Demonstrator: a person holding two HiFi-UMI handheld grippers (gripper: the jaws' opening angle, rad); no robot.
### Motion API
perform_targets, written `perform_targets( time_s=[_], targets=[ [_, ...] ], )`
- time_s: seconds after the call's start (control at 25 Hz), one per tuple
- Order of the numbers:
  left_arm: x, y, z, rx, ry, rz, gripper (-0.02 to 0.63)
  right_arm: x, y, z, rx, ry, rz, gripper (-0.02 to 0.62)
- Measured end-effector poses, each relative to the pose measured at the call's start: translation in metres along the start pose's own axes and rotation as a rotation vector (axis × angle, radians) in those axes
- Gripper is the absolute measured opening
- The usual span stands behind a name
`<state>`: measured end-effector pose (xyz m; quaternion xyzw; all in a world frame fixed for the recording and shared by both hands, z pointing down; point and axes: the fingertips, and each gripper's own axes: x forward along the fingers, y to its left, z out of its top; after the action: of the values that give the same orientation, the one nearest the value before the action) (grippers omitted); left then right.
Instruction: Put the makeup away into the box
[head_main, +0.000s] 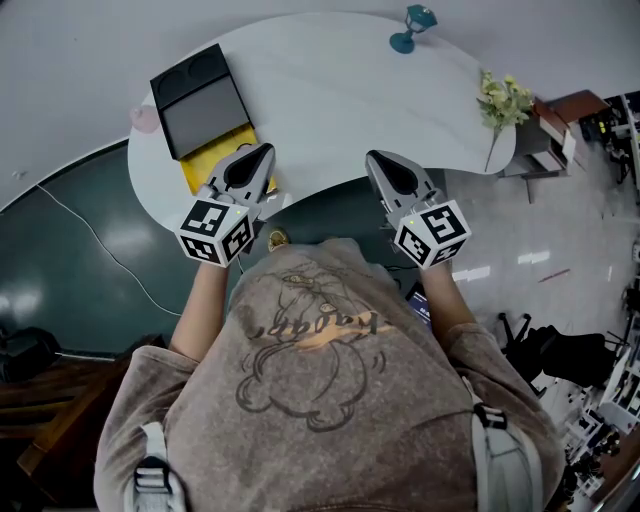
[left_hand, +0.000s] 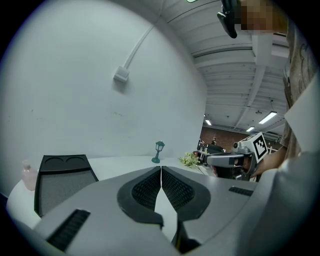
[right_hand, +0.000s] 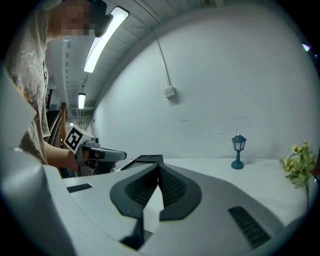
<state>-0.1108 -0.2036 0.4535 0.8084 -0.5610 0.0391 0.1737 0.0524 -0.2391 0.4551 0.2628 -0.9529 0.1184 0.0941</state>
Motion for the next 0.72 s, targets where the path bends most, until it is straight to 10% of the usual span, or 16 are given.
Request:
perform_targets(
  time_s=[0.72],
  targets=[
    [-0.0044, -0.0004, 0.0032, 0.001, -0.005, 0.013, 0.026, -0.0033, 0.0007, 0.0037, 0.017, -0.015, 0.006, 0.002]
  ],
)
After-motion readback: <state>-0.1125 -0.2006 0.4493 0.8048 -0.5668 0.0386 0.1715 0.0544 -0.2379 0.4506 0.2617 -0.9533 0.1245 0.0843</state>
